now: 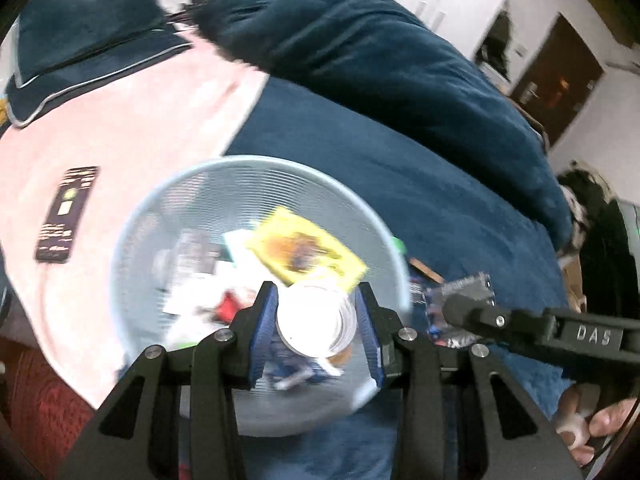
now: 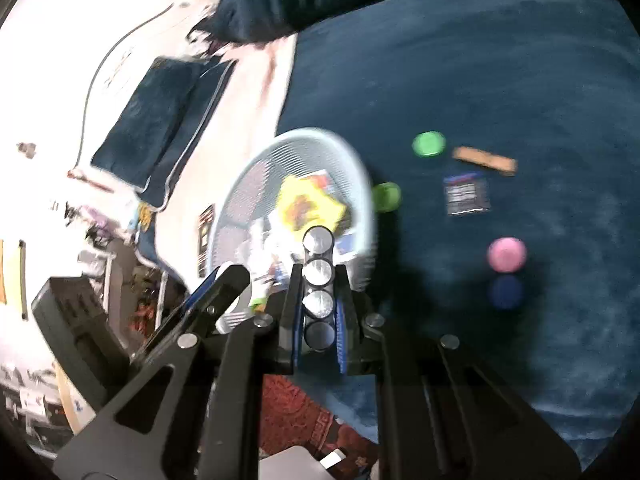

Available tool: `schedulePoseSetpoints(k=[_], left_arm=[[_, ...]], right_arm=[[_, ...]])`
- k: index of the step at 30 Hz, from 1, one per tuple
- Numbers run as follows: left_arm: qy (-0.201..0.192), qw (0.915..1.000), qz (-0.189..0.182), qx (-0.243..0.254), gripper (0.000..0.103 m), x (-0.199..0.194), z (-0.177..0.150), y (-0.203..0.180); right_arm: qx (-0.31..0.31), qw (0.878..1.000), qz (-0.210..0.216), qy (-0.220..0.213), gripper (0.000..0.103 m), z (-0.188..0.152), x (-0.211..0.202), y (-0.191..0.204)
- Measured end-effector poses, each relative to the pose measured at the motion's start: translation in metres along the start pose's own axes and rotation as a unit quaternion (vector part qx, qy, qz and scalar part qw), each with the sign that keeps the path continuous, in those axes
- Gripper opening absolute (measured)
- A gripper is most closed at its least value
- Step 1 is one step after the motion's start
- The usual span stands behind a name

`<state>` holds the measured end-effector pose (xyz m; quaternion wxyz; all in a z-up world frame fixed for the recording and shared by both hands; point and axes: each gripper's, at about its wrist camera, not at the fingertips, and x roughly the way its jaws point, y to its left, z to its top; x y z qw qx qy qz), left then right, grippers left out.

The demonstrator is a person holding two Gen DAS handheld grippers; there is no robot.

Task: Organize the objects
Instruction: 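Carry the white lid and battery pack into the basket and open both tools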

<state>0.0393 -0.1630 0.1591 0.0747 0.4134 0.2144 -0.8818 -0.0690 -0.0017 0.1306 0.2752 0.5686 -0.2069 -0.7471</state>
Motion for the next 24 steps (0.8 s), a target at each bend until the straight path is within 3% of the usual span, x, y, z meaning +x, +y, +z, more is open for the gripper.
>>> schedulePoseSetpoints(k=[6,10,12,13,14,15,16,17,18,24], left_arm=[[-0.003,0.9994,0.028,-0.017,0.041,-0.005,0.006,0.032],[0.017,0.9985,0.047,-0.023,0.042,0.007,0.007,0.039],[0.029,0.9972,0.061,-0.030,0.069,0.010,0.008,0.044],[0.032,0.9963,0.071,-0.036,0.094,0.013,0.008,0.045],[0.031,0.9953,0.082,-0.041,0.103,0.013,0.008,0.048],[0.030,0.9945,0.091,-0.042,0.102,0.014,0.008,0.048],[0.032,0.9929,0.108,-0.038,0.102,0.016,0.008,0.048],[0.035,0.9916,0.120,-0.033,0.102,0.017,0.007,0.047],[0.035,0.9910,0.125,-0.030,0.102,0.018,0.006,0.047],[0.040,0.9905,0.129,-0.026,0.102,0.021,0.004,0.040]], right_arm=[[-0.001,0.999,0.019,0.032,0.013,-0.003,0.035,0.017],[-0.018,0.999,0.030,0.039,0.016,-0.004,0.050,0.029],[-0.030,0.998,0.035,0.034,0.017,-0.003,0.053,0.031],[-0.033,0.999,0.023,0.033,0.020,-0.002,0.054,0.031],[-0.036,0.999,0.009,0.033,0.032,-0.001,0.054,0.029],[-0.038,0.999,-0.008,0.029,0.044,0.000,0.052,0.026],[-0.037,0.999,-0.019,0.024,0.072,0.001,0.049,0.023],[-0.035,0.999,-0.030,0.016,0.092,0.001,0.046,0.020],[-0.032,0.999,-0.040,0.003,0.097,0.001,0.039,0.015],[-0.042,0.996,-0.074,-0.014,0.098,0.000,0.018,0.006]])
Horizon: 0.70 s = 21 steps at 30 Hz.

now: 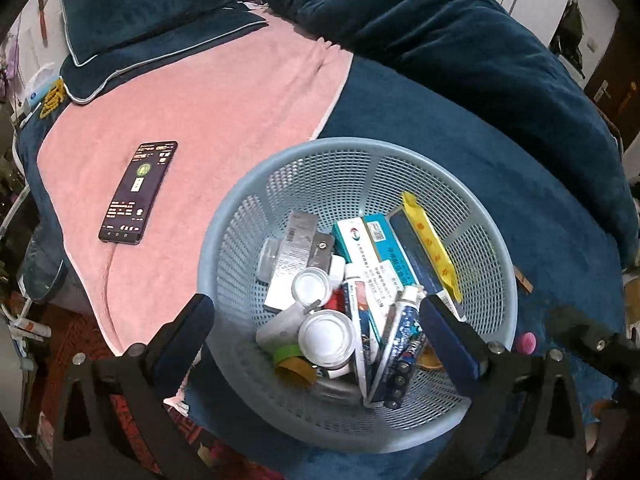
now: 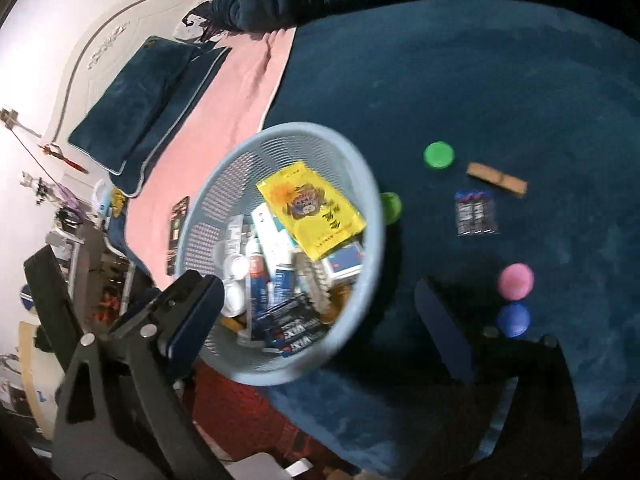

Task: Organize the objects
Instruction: 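Move both open tools back over the pink and blue caps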

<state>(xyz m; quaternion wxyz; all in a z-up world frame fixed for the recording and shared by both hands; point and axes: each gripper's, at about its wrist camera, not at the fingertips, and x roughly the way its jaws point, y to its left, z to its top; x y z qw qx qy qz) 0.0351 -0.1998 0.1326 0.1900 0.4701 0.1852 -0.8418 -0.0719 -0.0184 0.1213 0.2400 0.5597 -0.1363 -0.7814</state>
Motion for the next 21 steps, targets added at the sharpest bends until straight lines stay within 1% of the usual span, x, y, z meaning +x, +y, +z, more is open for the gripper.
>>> schedulePoseSetpoints(k=[3,5,8,14,21], left_arm=[[0.002,1.0000,-0.001,0.010,0.102,0.000,-0.001,-0.008],[0.004,0.9999,0.000,0.015,0.102,0.001,-0.002,-0.013],[0.005,0.9997,0.007,0.024,0.102,0.002,-0.002,-0.020],[0.006,0.9990,0.016,0.040,0.102,0.000,-0.004,-0.033],[0.007,0.9984,0.011,0.054,0.102,0.002,-0.007,-0.051]], right_arm=[[-0.013,0.999,-0.050,0.009,0.099,-0.003,0.000,-0.003],[-0.020,0.997,-0.073,0.020,0.099,-0.005,0.003,-0.005],[-0.031,0.995,-0.093,0.032,0.100,-0.008,0.006,-0.006],[-0.048,0.994,-0.095,0.027,0.101,-0.009,0.001,-0.003],[-0.047,0.994,-0.094,0.030,0.102,-0.010,-0.003,-0.008]])
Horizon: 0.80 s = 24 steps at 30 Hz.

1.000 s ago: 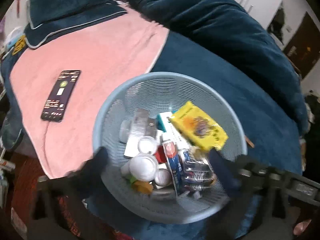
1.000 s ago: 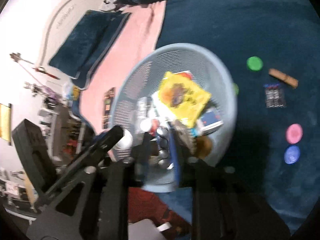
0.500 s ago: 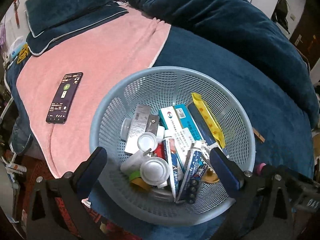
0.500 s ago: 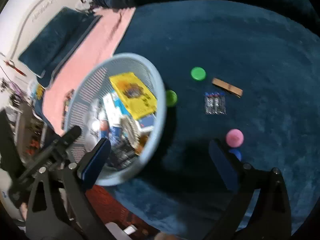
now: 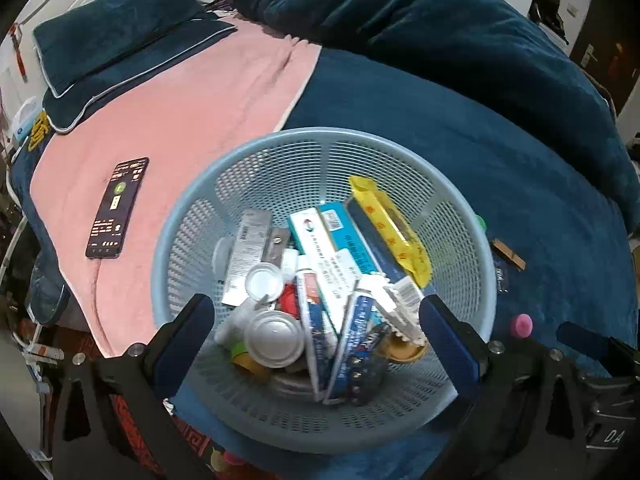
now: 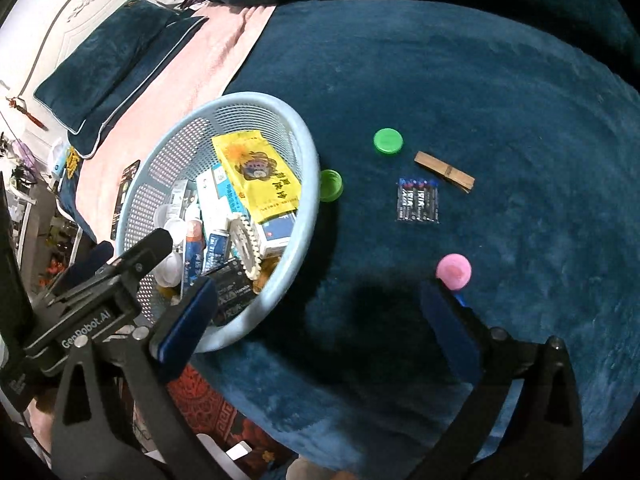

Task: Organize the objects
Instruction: 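Move both open tools back over the pink and blue caps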

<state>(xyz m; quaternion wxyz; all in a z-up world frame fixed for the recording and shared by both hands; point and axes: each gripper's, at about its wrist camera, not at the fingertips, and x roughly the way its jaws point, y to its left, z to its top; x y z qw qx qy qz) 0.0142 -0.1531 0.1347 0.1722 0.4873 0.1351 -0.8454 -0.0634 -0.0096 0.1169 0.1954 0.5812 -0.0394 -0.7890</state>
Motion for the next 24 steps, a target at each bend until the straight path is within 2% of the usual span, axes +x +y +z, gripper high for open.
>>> schedulePoseSetpoints(k=[8,16,24], left_arm=[[-0.004,0.9997,0.002,0.024,0.102,-0.004,-0.003,-0.029],[-0.009,0.9973,-0.027,0.067,0.102,-0.011,-0.009,-0.079],[-0.002,0.9945,-0.055,0.089,0.102,-0.012,-0.021,-0.123]], right_arm=[[0.025,1.000,-0.005,0.000,0.102,-0.003,-0.006,-0.027],[0.077,0.997,-0.013,0.004,0.102,-0.003,-0.016,-0.076],[0.133,0.991,-0.017,-0.001,0.102,-0.006,-0.031,-0.127]])
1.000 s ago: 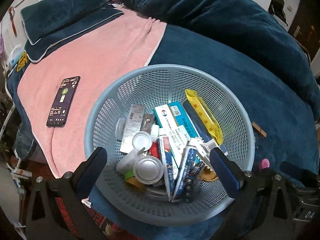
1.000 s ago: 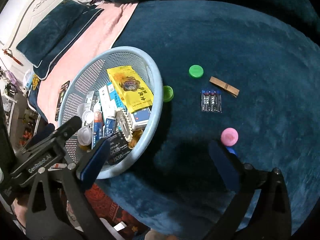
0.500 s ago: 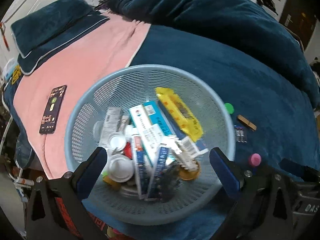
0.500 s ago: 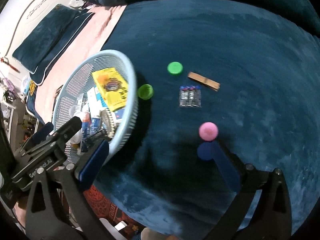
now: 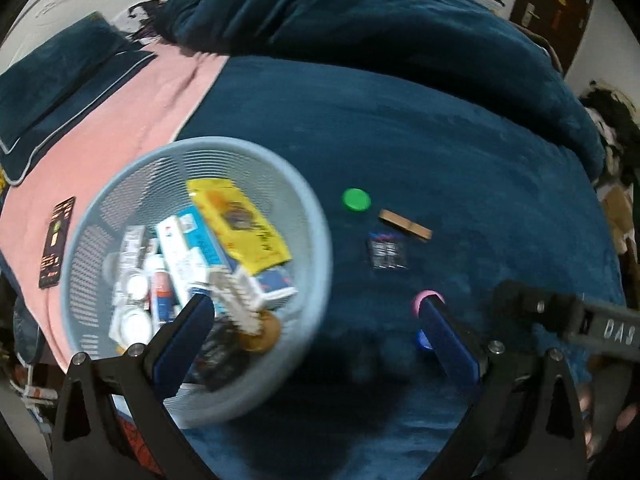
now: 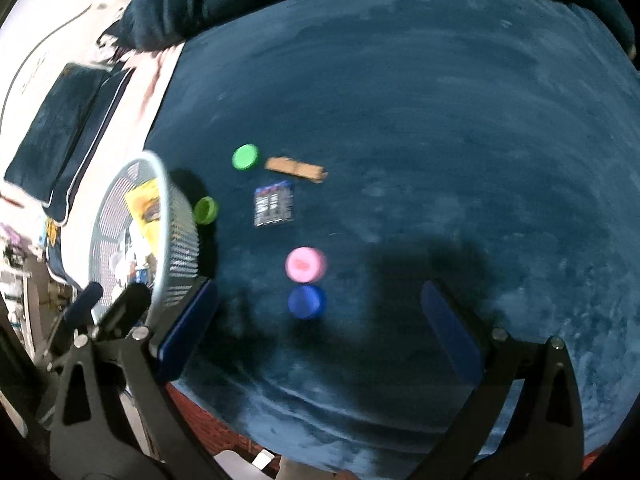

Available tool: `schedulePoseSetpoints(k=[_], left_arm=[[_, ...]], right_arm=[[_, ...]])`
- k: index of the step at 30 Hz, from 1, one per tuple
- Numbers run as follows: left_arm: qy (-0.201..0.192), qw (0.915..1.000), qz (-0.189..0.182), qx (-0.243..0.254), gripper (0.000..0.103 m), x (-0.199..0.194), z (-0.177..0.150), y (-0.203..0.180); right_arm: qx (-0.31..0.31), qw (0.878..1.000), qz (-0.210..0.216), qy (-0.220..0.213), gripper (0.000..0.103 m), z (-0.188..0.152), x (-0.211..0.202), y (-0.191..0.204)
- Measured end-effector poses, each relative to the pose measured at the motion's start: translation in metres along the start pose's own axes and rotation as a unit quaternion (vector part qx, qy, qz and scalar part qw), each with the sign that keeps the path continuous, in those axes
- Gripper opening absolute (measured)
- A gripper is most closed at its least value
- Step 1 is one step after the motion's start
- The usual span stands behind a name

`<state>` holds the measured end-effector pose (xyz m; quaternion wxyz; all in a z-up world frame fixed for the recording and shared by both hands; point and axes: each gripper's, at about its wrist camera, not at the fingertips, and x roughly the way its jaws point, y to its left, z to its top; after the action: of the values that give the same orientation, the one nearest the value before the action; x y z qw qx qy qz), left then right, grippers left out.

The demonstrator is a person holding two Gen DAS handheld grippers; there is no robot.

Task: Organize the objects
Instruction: 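Move both open tools back over the pink and blue caps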

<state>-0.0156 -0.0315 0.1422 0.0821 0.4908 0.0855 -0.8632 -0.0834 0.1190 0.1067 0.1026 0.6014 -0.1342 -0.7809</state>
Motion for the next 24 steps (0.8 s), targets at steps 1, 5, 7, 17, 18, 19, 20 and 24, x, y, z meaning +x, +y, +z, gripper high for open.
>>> schedulePoseSetpoints(k=[1,5,7,17,18,19,20,24], left_arm=[[0.001,1.0000,-0.004,0.006,0.102,0.001,-0.001,-0.007],[0.007,0.9993,-0.028,0.024,0.102,0.005,-0.007,-0.031],[0.008,0.9983,-0.042,0.040,0.102,0.007,-0.012,-0.044],[0.051,0.9878,-0.111,0.097,0.087,0.040,-0.033,-0.082],[0.053,0.9878,-0.110,0.097,0.086,0.045,-0.034,-0.081],[0.054,0.9879,-0.110,0.096,0.082,0.050,-0.036,-0.080],[0.057,0.9883,-0.105,0.096,0.078,0.056,-0.037,-0.079],[0.071,0.9873,-0.106,0.095,0.042,0.081,-0.042,-0.075]], right_arm=[[0.008,1.000,0.000,-0.001,0.102,0.002,-0.002,-0.006],[0.041,0.999,-0.005,-0.009,0.102,0.006,-0.011,-0.033],[0.054,0.998,-0.007,-0.011,0.103,0.006,-0.013,-0.043],[0.056,0.998,-0.005,0.013,0.102,0.006,-0.003,-0.049],[0.057,0.998,-0.004,0.013,0.102,0.006,-0.003,-0.051],[0.057,0.998,-0.003,0.014,0.102,0.006,-0.002,-0.050],[0.057,0.998,-0.003,0.015,0.102,0.006,-0.001,-0.050],[0.042,0.999,-0.006,0.018,0.102,0.007,0.003,-0.046]])
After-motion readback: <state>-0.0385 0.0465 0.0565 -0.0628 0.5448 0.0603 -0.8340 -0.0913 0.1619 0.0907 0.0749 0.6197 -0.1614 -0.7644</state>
